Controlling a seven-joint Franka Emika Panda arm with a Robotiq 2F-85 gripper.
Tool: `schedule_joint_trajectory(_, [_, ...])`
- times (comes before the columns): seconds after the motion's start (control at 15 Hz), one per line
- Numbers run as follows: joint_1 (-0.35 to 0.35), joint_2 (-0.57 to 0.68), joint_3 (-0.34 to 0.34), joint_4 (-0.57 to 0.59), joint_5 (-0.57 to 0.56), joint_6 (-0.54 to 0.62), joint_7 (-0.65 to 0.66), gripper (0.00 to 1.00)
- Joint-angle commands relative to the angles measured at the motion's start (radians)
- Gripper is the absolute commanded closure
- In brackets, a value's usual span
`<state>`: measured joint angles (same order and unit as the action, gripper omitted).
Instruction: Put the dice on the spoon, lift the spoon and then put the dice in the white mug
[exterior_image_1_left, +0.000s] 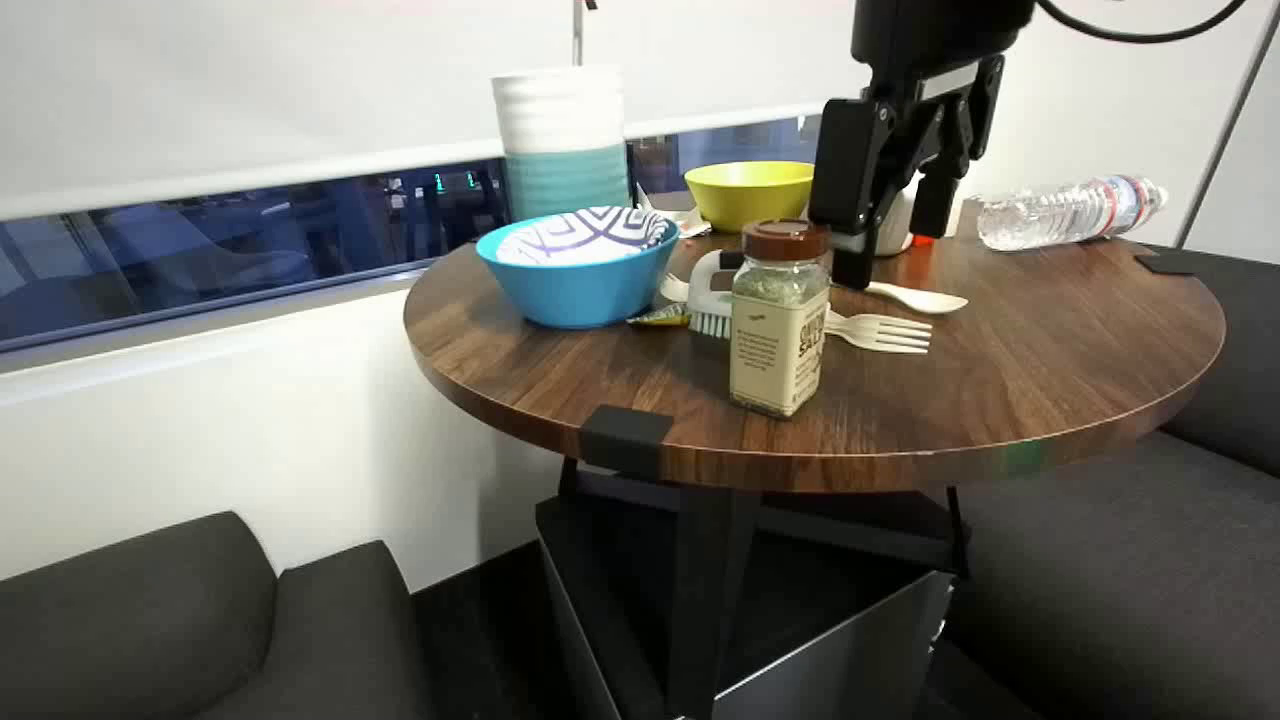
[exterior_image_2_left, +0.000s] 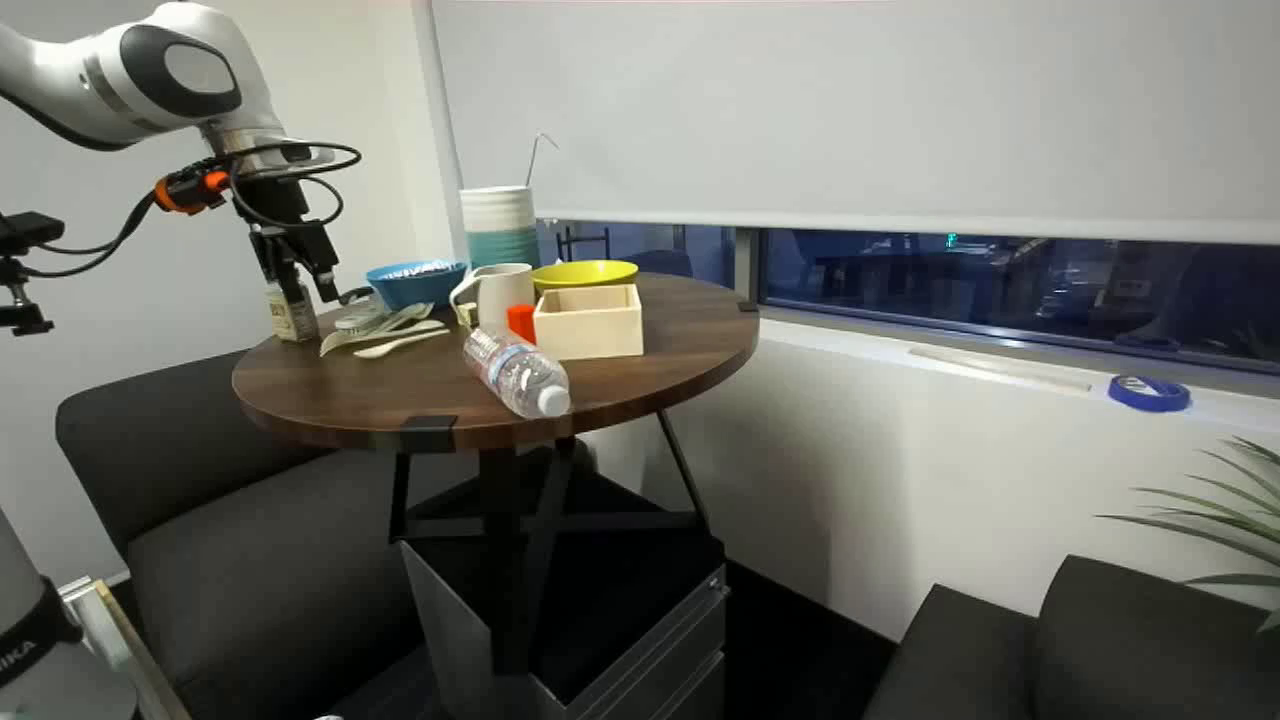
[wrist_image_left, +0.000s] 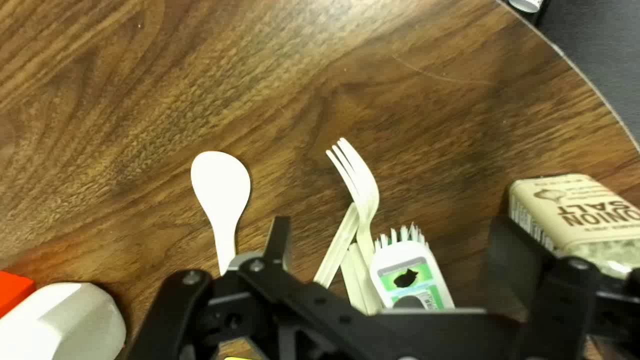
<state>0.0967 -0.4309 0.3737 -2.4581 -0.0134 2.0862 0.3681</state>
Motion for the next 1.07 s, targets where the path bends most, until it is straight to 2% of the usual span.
schedule_joint_trajectory(0.0, [0.028,0.005,-0.026,0.002,-0.014,-0.002,0.011,0.00])
schedule_joint_trajectory(0.33, [0.028,0.005,-0.026,0.002,-0.014,-0.002,0.011,0.00])
schedule_joint_trajectory(0.67, [0.015,-0.004,-0.065,0.013,-0.045,0.010,-0.012,0.00])
schedule_joint_trajectory(1.0, [-0.011,0.057,-0.105,0.060,-0.108,0.112,-0.029,0.00])
